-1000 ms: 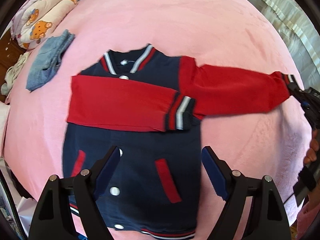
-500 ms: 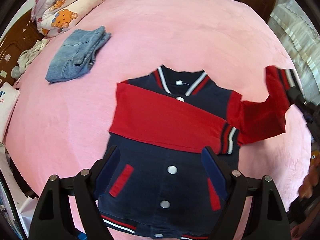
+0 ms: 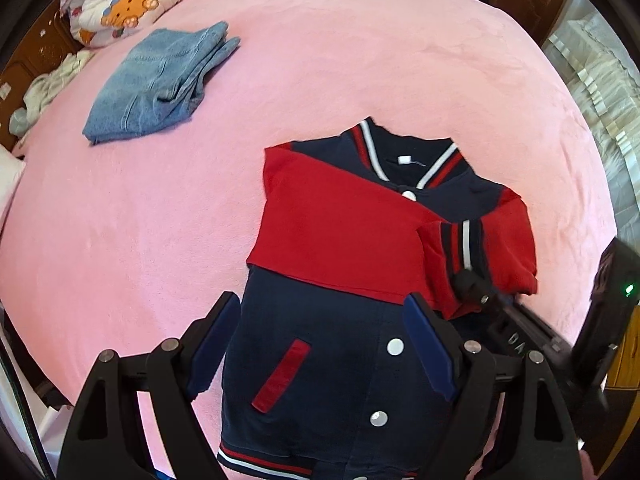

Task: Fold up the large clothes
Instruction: 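Fold the grasped sleeve across the jacket front over the first sleeve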

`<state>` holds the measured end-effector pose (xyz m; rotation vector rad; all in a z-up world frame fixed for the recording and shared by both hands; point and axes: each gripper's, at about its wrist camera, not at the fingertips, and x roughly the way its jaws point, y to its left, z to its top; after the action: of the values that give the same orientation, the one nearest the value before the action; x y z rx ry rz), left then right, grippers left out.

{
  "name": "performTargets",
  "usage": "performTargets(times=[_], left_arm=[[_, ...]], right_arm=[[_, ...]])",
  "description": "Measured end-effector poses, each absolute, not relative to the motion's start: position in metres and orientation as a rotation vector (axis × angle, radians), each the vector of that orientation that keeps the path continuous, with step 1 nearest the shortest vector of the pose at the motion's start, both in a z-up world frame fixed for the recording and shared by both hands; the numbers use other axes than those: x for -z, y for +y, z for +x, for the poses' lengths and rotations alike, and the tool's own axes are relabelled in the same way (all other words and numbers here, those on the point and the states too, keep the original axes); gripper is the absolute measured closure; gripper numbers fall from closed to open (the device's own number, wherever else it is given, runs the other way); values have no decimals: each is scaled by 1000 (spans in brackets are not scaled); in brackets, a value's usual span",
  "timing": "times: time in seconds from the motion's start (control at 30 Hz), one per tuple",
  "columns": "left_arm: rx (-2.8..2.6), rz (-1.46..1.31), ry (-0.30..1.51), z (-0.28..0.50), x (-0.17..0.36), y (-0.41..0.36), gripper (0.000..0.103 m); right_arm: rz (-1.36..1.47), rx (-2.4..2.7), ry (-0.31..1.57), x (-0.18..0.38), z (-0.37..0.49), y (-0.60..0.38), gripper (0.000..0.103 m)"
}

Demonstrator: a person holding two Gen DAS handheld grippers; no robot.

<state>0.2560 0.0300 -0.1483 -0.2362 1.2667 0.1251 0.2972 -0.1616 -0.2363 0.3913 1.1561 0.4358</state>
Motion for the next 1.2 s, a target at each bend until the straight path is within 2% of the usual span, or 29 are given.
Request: performTargets(times=[0.2,0.37,0.87,1.1,1.2], left_arm=[[-119,-271,1298,254,165,46,21],[-92,-337,1314,254,174,51,21],[119,-495,1243,264,203,11,21],[130,-516,1280,264,226,-5,21],[108,-583,1292,260,240,-3,28]], right_arm=[[362,-452,1171,244,293,-153,90],[389,-543,1206,241,296,-145,76],[280,-518,1168,207,275,-180,75],[278,-450,1160,200,265,-218,75],[280,-427,1164,202,262,-230,75]])
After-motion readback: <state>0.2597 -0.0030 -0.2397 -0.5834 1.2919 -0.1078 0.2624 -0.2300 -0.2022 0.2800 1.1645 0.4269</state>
